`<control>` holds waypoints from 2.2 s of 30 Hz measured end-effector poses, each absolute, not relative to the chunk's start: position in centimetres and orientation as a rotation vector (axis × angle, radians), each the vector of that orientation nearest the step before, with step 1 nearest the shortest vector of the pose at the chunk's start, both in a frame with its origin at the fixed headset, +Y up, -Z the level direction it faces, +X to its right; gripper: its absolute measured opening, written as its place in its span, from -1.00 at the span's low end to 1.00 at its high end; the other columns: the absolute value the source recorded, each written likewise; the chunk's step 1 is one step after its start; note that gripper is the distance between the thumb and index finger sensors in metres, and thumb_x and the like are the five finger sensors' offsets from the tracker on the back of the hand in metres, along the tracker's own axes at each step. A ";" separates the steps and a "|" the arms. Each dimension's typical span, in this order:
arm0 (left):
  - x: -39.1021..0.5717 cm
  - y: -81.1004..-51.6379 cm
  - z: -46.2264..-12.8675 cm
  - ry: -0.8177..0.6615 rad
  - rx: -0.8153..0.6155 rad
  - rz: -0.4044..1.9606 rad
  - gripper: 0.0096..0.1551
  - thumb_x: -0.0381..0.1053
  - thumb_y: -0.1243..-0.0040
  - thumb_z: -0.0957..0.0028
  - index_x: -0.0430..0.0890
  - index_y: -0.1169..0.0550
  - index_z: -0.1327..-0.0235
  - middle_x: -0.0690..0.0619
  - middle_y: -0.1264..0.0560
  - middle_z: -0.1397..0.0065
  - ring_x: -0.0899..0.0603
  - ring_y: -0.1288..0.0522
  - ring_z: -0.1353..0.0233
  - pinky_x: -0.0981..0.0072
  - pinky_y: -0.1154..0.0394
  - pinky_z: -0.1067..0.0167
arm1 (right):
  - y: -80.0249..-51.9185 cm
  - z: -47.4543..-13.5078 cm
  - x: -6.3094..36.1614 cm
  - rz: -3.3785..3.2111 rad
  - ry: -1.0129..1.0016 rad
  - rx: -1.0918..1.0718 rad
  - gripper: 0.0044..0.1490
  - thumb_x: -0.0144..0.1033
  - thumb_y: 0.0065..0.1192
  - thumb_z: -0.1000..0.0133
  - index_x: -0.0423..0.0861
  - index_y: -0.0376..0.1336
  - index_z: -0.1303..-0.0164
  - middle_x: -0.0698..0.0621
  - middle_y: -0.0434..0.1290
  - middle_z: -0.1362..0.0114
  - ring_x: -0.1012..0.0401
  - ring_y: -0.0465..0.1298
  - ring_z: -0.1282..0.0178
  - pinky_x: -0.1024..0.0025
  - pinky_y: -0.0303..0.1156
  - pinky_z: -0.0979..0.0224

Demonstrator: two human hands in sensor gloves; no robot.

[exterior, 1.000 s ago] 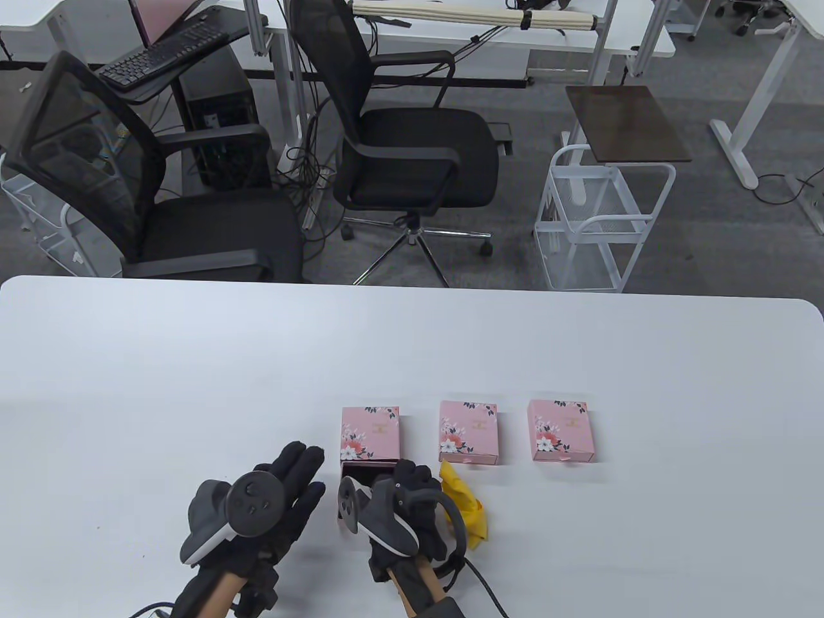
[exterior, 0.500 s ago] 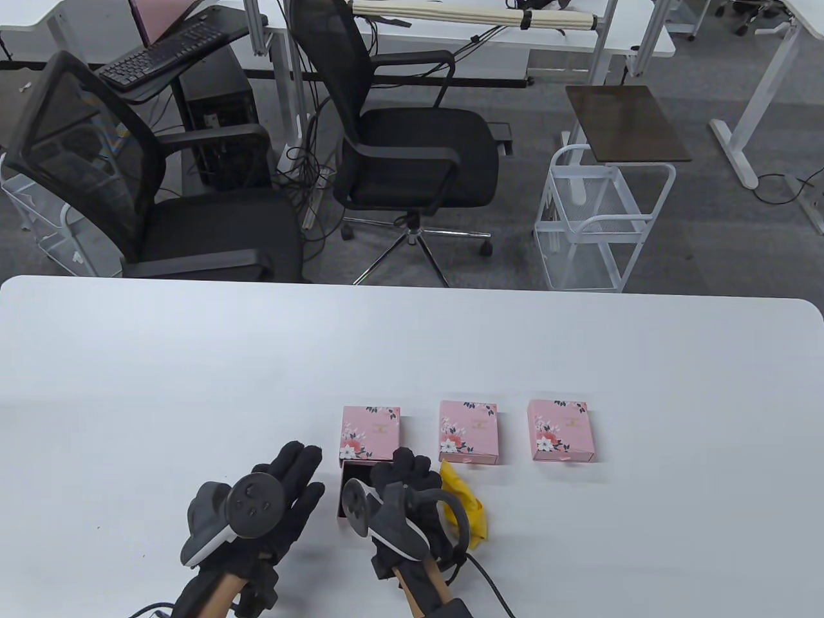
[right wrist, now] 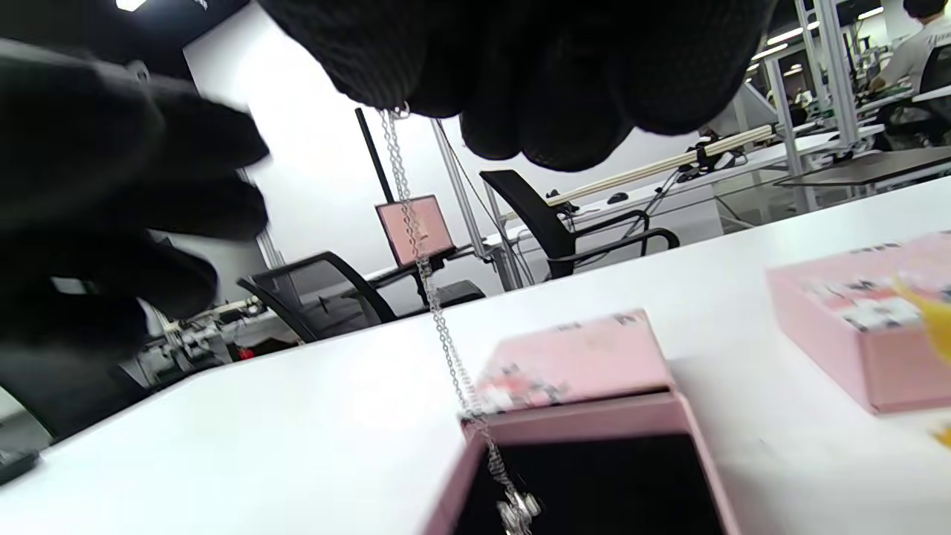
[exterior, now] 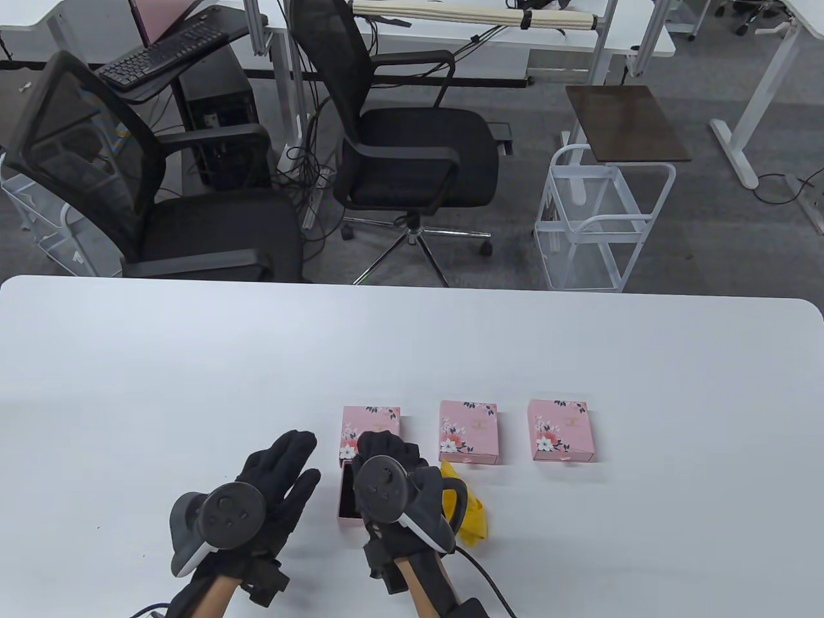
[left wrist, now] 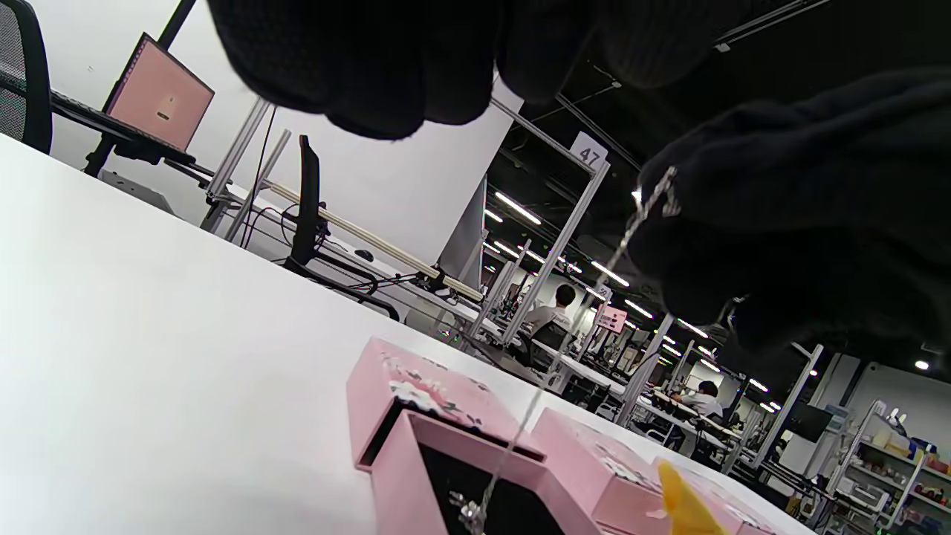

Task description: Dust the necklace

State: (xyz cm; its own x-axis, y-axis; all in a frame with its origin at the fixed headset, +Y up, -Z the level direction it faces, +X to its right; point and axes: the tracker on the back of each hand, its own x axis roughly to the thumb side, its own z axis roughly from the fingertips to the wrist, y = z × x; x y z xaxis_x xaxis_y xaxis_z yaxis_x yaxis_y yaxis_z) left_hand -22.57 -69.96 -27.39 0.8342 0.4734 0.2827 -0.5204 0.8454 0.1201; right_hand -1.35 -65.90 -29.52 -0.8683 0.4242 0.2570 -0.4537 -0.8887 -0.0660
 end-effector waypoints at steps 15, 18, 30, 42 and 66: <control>-21.8 -66.4 -27.1 -0.250 0.302 0.801 -0.34 0.20 -0.41 -0.14 0.04 -0.52 -0.48 0.00 -0.60 -0.49 -0.10 -0.61 -0.30 0.06 -0.58 -0.19 | -61.8 -29.1 -0.2 2.343 -0.148 0.552 -0.49 -0.35 0.09 -0.42 -0.23 0.14 -0.54 -0.37 0.28 -0.57 -0.27 0.39 -0.38 -0.16 0.33 -0.43; -20.7 -65.1 -28.0 -0.266 0.250 0.782 -0.37 0.19 -0.41 -0.13 0.03 -0.55 -0.45 -0.01 -0.63 -0.45 -0.11 -0.63 -0.30 0.04 -0.59 -0.20 | -61.3 -28.7 0.0 2.300 -0.201 0.569 -0.49 -0.34 0.09 -0.41 -0.22 0.15 -0.54 -0.36 0.29 -0.56 -0.26 0.38 -0.37 -0.16 0.33 -0.43; -21.2 -62.2 -30.1 -0.427 0.086 1.009 -0.61 0.13 -0.41 -0.16 0.03 -0.72 -0.18 0.05 -0.80 -0.11 0.00 -0.74 -0.04 0.16 -0.67 0.04 | -60.3 -28.4 2.3 2.141 -0.315 0.507 -0.50 -0.31 0.16 -0.41 -0.19 0.21 -0.52 -0.33 0.32 -0.53 -0.23 0.41 -0.33 -0.13 0.36 -0.41; -22.8 -63.7 -31.4 -0.414 -0.252 1.279 -0.61 0.11 -0.38 -0.24 0.00 -0.69 -0.24 0.02 -0.77 -0.14 -0.03 -0.70 -0.08 0.12 -0.64 0.00 | -61.4 -29.1 1.5 2.324 -0.240 0.487 -0.51 -0.29 0.13 -0.43 -0.20 0.20 -0.52 -0.34 0.31 -0.55 -0.24 0.41 -0.34 -0.15 0.35 -0.41; -20.8 -65.1 -30.2 -0.194 -0.118 1.532 -0.63 0.20 -0.39 -0.21 0.16 -0.68 -0.21 -0.14 -0.35 -0.66 -0.35 -0.27 -0.53 -0.18 -0.34 -0.37 | -62.2 -27.7 -2.0 2.387 -0.366 0.419 -0.53 -0.23 0.22 -0.40 -0.20 0.34 -0.42 -0.34 0.42 -0.46 -0.21 0.50 -0.26 -0.07 0.44 -0.30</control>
